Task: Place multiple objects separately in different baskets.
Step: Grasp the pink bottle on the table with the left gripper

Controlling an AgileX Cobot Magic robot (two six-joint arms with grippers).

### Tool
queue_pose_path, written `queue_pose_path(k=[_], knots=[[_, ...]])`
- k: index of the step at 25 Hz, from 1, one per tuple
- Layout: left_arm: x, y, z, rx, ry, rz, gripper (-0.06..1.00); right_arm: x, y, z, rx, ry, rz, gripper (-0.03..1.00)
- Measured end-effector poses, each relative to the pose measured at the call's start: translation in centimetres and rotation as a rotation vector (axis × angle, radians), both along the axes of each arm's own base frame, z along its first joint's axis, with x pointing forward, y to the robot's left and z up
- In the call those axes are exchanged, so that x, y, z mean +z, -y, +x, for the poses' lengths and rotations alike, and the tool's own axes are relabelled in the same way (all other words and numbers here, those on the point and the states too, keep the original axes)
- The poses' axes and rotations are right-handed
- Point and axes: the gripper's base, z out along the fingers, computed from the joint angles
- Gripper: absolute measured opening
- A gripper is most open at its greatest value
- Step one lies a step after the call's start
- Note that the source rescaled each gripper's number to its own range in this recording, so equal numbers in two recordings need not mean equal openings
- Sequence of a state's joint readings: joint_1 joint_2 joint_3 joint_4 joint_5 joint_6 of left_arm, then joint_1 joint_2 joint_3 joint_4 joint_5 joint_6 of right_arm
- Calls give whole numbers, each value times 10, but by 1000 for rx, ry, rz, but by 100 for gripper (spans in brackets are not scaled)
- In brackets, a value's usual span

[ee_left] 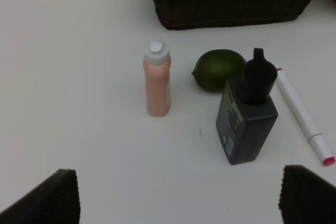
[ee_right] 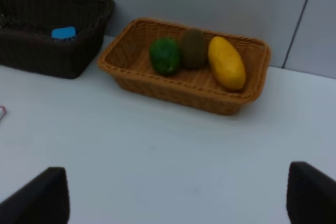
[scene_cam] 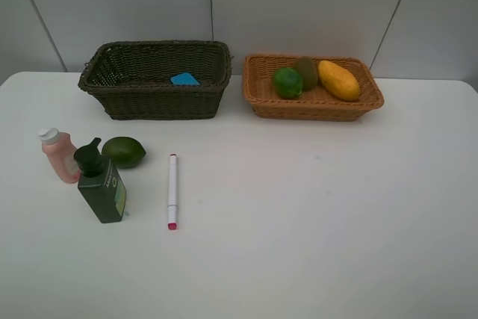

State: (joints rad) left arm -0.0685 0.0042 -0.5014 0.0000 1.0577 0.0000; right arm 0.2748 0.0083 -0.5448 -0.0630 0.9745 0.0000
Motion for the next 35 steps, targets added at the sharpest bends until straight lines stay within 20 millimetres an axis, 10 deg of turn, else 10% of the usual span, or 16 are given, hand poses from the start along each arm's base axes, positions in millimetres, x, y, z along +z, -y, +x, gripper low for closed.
queue_pose_path(k=[35], knots=[[0,0,0,0,0,0,100,-14,-7,-3,-148,-89,-66,100]])
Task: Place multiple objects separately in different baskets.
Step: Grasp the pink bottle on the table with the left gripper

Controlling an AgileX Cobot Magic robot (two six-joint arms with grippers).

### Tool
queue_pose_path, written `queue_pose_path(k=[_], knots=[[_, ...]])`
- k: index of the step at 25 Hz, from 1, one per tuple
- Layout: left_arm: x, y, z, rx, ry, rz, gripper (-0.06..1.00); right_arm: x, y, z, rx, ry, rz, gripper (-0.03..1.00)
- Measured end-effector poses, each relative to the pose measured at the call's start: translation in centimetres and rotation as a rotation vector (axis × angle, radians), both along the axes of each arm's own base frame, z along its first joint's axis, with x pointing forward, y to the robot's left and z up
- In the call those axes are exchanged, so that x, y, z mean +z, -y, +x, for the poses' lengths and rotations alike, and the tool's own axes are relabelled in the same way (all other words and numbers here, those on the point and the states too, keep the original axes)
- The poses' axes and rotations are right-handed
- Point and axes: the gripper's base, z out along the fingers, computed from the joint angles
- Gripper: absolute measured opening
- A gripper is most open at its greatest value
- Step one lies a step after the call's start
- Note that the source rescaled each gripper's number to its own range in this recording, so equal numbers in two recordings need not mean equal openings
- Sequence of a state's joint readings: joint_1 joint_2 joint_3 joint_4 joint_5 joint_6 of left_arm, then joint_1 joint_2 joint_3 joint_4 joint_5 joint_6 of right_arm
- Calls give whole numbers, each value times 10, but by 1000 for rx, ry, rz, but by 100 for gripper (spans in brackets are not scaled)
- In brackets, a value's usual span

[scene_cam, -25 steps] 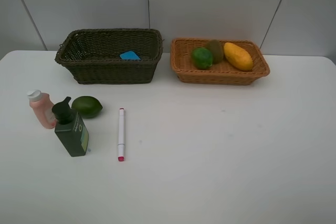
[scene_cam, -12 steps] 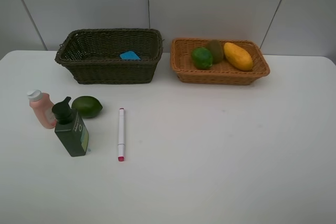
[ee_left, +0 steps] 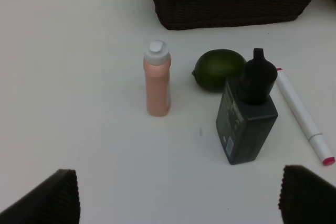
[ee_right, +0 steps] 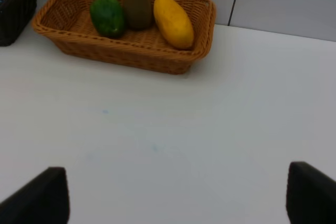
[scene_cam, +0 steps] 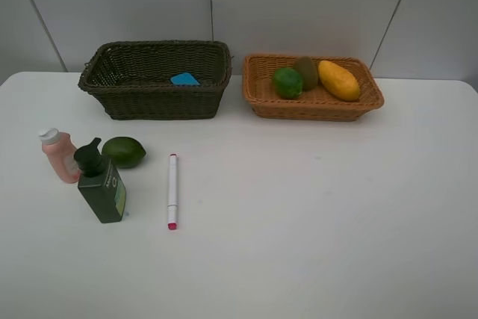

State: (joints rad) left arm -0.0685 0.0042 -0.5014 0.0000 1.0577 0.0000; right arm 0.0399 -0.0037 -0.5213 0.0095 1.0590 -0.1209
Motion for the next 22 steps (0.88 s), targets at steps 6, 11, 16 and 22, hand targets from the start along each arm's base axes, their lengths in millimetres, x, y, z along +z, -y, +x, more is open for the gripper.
queue_pose_path(k=[6,11,16,22], knots=[[0,0,0,0,0,0,100,0,0,0,0,0,0,100],[0,0,0,0,0,0,100,0,0,0,0,0,0,100],[0,0,0,0,0,0,100,0,0,0,0,0,0,100],[0,0,0,0,0,0,100,0,0,0,0,0,0,100]])
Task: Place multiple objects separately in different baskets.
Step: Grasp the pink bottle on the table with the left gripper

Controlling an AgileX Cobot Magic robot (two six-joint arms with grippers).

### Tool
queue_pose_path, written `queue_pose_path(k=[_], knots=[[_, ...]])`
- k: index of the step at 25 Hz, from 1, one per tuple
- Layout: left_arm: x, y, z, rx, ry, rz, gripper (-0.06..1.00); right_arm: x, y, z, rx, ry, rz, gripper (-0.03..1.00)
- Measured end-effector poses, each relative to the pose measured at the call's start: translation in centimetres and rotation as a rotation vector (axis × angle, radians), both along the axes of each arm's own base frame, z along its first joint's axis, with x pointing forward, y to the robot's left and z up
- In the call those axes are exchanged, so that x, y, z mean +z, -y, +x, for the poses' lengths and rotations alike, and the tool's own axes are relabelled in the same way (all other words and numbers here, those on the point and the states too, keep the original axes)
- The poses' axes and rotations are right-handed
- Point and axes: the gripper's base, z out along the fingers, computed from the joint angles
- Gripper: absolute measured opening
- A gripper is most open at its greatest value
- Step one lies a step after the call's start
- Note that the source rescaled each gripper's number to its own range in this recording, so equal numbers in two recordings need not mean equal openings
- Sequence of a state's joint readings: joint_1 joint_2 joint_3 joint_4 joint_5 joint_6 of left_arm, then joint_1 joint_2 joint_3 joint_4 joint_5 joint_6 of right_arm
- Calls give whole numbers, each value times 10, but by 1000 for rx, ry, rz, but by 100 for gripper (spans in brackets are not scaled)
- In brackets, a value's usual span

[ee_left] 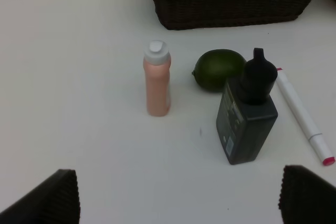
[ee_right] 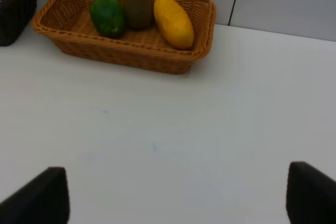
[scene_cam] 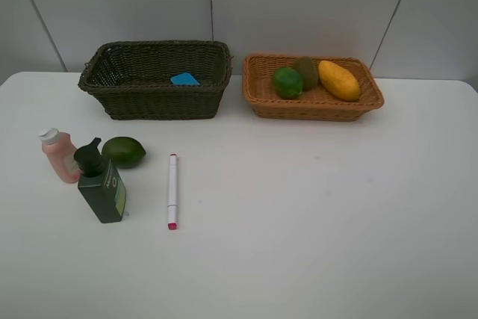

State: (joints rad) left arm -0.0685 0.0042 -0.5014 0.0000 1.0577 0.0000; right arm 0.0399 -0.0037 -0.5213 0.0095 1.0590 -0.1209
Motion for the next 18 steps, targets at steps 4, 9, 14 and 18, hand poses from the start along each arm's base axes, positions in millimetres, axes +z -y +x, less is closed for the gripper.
queue_pose_path(k=[4,9,14,18], knots=[[0,0,0,0,0,0,100,0,0,0,0,0,0,100],[0,0,0,-13,2,25,100,0,0,0,0,0,0,100],[0,0,0,-22,3,42,100,0,0,0,0,0,0,100],[9,0,6,-21,-24,42,100,0,0,0,0,0,0,100]])
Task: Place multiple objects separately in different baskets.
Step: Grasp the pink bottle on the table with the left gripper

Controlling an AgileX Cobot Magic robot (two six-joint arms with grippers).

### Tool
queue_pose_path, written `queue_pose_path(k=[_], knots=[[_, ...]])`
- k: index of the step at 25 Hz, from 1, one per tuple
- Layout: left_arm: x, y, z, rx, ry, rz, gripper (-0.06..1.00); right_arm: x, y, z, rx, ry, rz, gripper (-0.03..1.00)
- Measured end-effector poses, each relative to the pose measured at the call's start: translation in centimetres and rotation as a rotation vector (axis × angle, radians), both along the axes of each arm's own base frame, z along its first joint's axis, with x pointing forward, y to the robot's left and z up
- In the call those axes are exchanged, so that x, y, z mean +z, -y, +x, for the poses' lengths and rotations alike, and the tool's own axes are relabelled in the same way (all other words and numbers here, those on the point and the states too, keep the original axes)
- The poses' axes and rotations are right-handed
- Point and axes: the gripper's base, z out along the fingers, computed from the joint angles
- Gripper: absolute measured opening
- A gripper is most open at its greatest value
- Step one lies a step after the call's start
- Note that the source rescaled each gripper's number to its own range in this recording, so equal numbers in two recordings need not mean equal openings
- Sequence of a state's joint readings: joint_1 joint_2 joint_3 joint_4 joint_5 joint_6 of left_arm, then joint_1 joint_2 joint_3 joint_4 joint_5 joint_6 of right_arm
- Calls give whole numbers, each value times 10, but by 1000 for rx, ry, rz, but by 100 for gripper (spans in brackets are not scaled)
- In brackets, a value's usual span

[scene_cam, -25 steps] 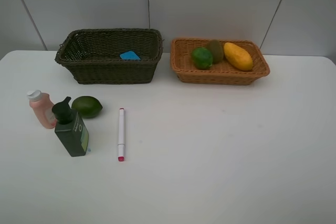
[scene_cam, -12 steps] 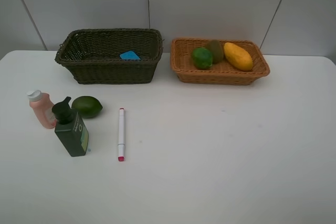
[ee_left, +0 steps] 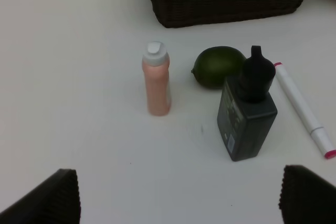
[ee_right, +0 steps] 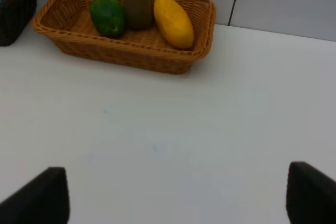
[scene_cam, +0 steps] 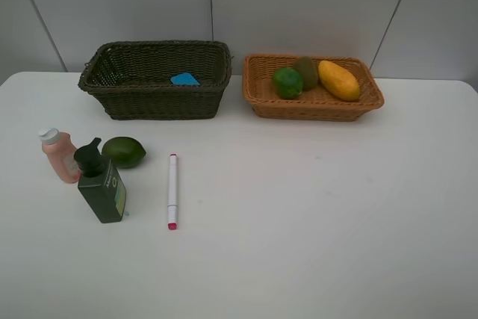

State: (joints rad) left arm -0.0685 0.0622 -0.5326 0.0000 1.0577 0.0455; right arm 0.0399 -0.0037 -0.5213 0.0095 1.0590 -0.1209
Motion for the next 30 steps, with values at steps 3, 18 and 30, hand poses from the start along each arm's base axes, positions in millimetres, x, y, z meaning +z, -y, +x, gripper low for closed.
queue_pose_path(k=[3,18,30], knots=[[12,1,11,0,-43,3,100,0,0,0,0,0,0,100],[48,9,135,-1,-259,29,100,0,0,0,0,0,0,100],[3,15,238,3,-433,40,100,0,0,0,0,0,0,100]])
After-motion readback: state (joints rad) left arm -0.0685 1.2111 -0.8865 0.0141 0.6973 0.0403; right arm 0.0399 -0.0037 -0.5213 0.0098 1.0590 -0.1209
